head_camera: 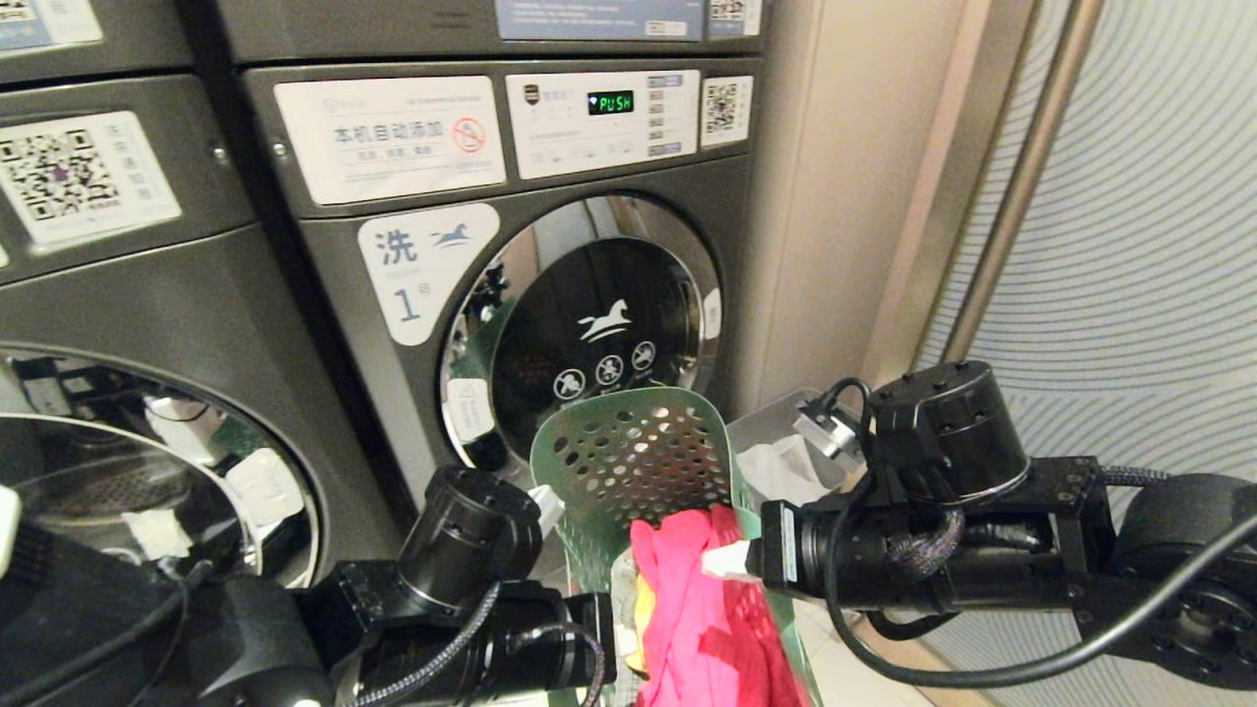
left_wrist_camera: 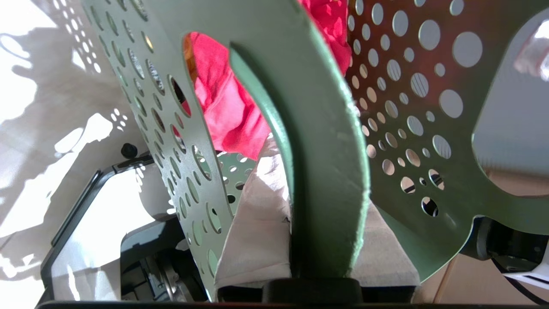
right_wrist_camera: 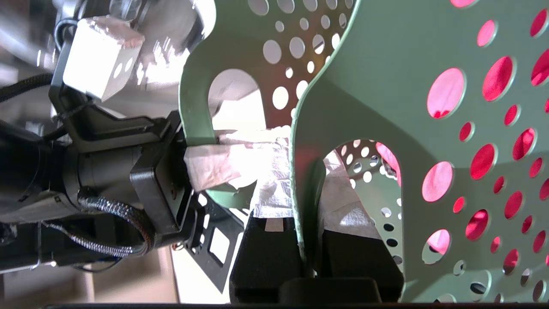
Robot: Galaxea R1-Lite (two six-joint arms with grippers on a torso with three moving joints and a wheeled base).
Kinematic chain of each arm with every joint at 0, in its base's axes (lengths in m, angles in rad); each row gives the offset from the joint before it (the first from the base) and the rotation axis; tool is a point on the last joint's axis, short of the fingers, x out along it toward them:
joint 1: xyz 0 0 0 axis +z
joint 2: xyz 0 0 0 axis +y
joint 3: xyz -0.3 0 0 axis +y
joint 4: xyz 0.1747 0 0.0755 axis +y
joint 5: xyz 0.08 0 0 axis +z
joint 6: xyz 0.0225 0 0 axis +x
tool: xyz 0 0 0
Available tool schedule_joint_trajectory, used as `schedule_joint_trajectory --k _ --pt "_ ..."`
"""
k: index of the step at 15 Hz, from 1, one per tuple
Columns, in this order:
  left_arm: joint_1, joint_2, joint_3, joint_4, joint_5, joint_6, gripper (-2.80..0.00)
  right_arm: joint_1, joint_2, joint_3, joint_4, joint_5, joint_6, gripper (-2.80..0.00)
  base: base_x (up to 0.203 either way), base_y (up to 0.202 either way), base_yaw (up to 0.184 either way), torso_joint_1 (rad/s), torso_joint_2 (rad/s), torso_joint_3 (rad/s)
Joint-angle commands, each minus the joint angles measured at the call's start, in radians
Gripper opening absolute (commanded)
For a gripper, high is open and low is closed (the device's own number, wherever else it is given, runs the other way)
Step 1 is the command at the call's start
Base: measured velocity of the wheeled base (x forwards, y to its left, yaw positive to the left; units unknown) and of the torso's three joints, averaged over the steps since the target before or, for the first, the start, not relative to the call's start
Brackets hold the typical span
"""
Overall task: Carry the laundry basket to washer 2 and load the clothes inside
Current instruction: Pick up the clothes basket and put it beside the washing machine
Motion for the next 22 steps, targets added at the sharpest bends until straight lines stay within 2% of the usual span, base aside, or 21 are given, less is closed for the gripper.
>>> schedule_joint_trajectory --k 1,7,17,22 --pt "0.0 0.004 -0.001 -0.003 -0.001 -0.004 -2.8 0.0 0.017 -0.005 -0.002 0.014 0.004 -2.8 0.004 -0.01 0.173 0.005 0.01 0.002" --pt "0.0 0.003 0.0 -0.003 -0.001 -0.004 -2.8 0.002 0.037 -0.009 -0.046 0.018 0.006 -2.8 0.001 -0.008 0.175 0.001 0.0 0.002" --pt "0.0 0.015 0.0 -0.004 -0.004 -0.004 -2.8 0.003 0.051 0.002 -0.046 0.01 0.001 -2.8 0.004 -0.008 0.172 0.002 0.0 0.002" --pt "0.0 0.015 0.0 -0.004 -0.005 -0.004 -2.8 0.005 0.052 0.006 -0.048 0.011 0.003 -2.8 0.0 0.0 0.02 0.0 0.0 0.0"
